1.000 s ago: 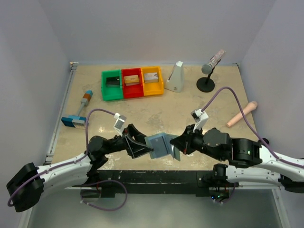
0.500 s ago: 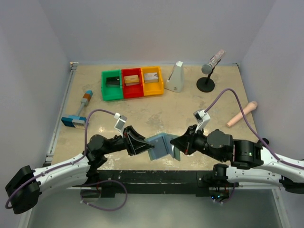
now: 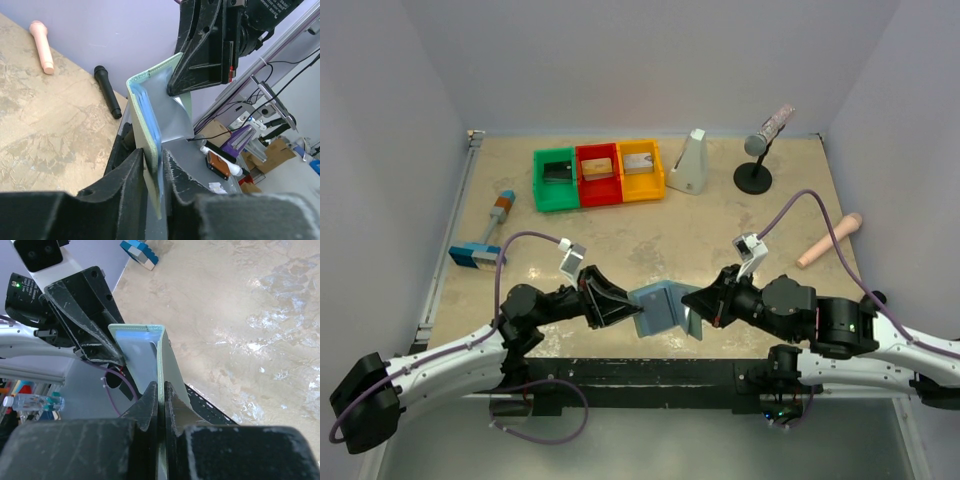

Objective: Take the credit cards out of the card holder
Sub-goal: Place the card holder at the center of the board.

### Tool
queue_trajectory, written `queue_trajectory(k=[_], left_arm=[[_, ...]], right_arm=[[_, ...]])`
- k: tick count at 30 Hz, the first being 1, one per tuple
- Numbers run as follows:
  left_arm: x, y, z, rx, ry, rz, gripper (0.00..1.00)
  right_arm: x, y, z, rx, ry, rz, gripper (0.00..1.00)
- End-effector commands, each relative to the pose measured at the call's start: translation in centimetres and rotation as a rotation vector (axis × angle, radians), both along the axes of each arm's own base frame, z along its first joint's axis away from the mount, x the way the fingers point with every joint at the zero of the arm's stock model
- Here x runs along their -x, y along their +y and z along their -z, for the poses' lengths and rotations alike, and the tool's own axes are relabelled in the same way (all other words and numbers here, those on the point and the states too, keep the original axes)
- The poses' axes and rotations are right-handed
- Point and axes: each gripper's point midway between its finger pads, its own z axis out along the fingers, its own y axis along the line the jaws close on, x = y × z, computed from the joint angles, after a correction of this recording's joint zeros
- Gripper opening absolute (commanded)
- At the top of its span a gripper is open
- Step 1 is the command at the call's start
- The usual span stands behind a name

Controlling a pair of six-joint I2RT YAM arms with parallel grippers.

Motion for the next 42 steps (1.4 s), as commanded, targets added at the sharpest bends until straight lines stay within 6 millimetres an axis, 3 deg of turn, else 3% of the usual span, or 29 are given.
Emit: queue_trajectory(k=[1, 7, 11, 14, 27, 32, 37, 42], left_arm=[[0.1, 0.1, -1.2, 0.026, -0.055, -0.007, 0.22], [0.2, 0.3, -1.4, 0.028, -0.060, -0.005, 0.20], [0.4, 0.4, -1.6, 0.033, -0.065, -0.004, 0.32], [0.4, 0.4, -1.6, 0.032, -0.066, 0.000, 0.33], [0.8, 0.5, -1.9, 0.041, -0.075, 0.014, 0.07], [0.9, 0.6, -2.4, 0.045, -0.079, 0.019, 0.11], [1.1, 0.5, -2.6, 0.040, -0.085, 0.028, 0.24], [1.1, 0.4, -2.5, 0.036, -0.082, 0.032, 0.26]], right_arm=[[-0.3, 0.4, -1.8, -0.088, -0.008, 0.022, 0.00], [-0.2, 0.3, -1.7, -0.093, -0.005, 0.021, 0.00], [-0.2, 0.2, -1.7, -0.099, -0.002, 0.023, 0.00], [-0.2, 0.3, -1.5, -0.096, 0.002, 0.019, 0.00], [-0.1, 0.1, -1.3, -0.103, 0.006, 0.019, 0.00], [0.0, -0.1, -1.1, -0.100, 0.010, 0.017, 0.00], [0.1, -0.1, -1.2, -0.103, 0.010, 0.016, 0.00], [0.1, -0.1, -1.0, -0.097, 0.011, 0.017, 0.00]])
